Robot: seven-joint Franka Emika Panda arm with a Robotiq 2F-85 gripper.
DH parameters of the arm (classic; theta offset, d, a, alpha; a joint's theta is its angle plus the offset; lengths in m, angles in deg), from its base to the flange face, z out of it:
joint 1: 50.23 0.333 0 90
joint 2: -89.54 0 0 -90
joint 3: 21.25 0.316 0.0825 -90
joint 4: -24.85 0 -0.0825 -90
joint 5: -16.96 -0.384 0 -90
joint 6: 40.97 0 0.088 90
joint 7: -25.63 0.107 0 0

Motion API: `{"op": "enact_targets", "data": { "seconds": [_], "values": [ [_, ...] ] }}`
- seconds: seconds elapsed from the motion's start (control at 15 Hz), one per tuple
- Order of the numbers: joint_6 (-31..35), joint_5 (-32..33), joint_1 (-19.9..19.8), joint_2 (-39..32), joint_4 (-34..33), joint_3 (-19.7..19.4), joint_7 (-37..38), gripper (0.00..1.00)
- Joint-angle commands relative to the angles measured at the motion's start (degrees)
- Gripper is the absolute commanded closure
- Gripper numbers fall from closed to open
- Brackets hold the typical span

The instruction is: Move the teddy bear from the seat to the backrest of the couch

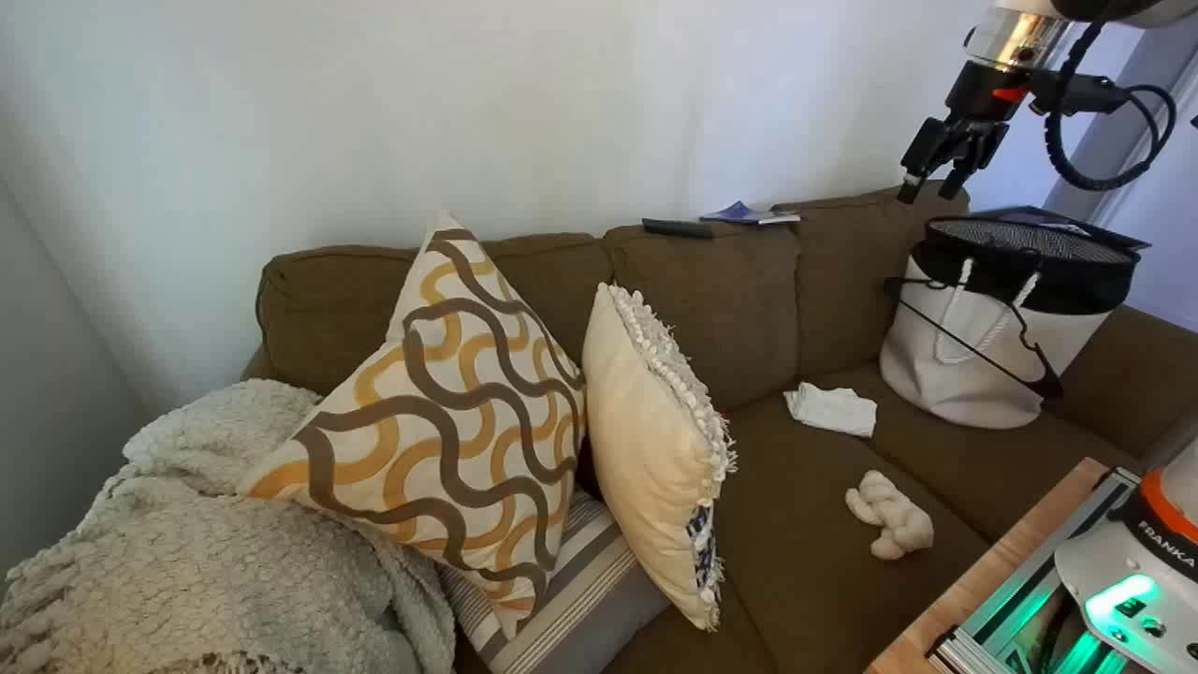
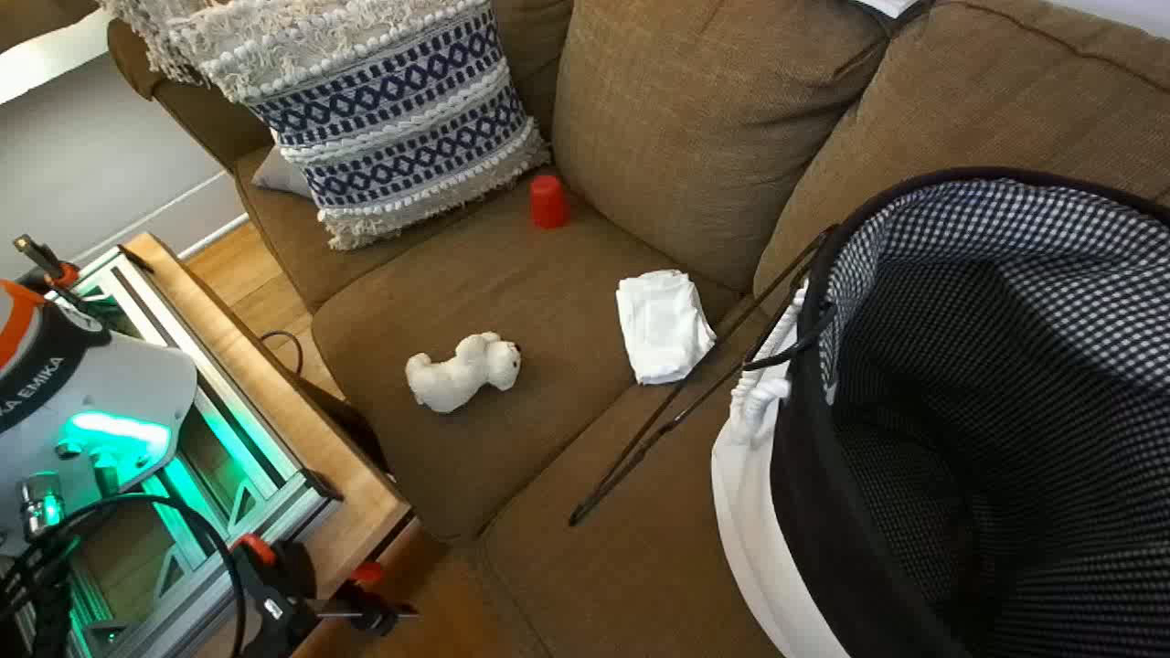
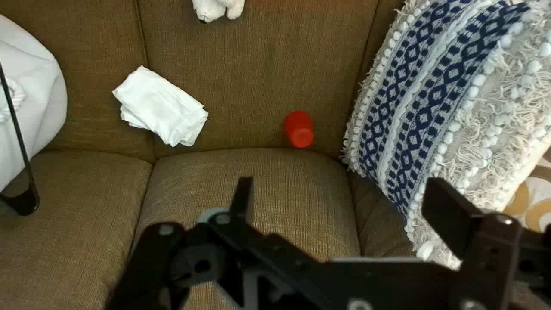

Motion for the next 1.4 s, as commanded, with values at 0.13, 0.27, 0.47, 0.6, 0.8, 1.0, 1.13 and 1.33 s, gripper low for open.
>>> {"op": "enact_targets", "data": {
  "seconds": [0.13, 0.27, 0.47, 0.6, 0.8, 1.0, 1.13, 1.33],
  "values": [
    [-0.2, 0.0, -0.1, 0.0, -0.1, 0.1, -0.1, 0.00],
    [-0.2, 0.0, -0.1, 0.0, -0.1, 0.1, -0.1, 0.00],
    [-0.2, 0.0, -0.1, 0.0, -0.1, 0.1, -0.1, 0.00],
    [-0.2, 0.0, -0.1, 0.0, -0.1, 0.1, -0.1, 0.00],
    [-0.2, 0.0, -0.1, 0.0, -0.1, 0.1, -0.1, 0.00],
    [4.0, -1.7, -0.9, -1.1, 3.1, -1.7, 0.2, 0.00],
    [5.8, -3.0, -2.0, -2.1, 6.3, -3.3, 0.7, 0.00],
    [11.1, -5.3, -4.5, -5.3, 13.2, -6.1, 1.4, 0.00]
  ]
}}
